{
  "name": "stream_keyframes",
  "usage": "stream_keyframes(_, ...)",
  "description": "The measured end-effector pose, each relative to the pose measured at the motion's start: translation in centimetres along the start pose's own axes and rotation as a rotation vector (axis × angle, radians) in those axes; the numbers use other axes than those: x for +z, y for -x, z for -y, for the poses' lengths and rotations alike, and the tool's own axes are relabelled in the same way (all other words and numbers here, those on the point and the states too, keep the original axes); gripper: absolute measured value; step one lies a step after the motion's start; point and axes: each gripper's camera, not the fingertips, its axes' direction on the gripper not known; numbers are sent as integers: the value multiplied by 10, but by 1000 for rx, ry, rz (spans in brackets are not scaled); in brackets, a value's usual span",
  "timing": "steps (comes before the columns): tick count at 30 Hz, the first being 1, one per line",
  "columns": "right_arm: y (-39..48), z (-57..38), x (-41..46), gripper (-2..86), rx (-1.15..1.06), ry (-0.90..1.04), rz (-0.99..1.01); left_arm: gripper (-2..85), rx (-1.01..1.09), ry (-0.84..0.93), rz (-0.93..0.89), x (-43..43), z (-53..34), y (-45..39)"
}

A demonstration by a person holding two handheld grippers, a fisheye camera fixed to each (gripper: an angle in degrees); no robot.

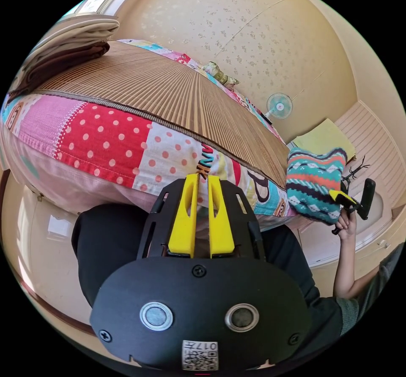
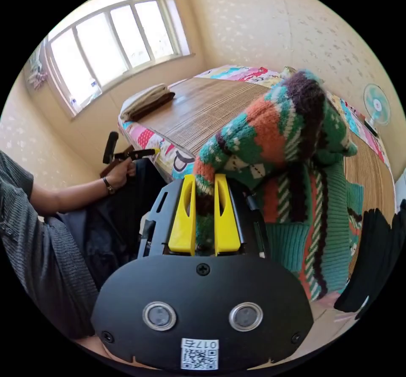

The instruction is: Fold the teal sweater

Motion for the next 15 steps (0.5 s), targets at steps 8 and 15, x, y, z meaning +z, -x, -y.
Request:
stream_keyframes(8,34,-5,174,72,-51,267,-72,66,59,1,33,5,17,-18)
stream_keyframes(15,45,4,199,71,-67,271,-125,112,214,63,-168,-6,54,-79)
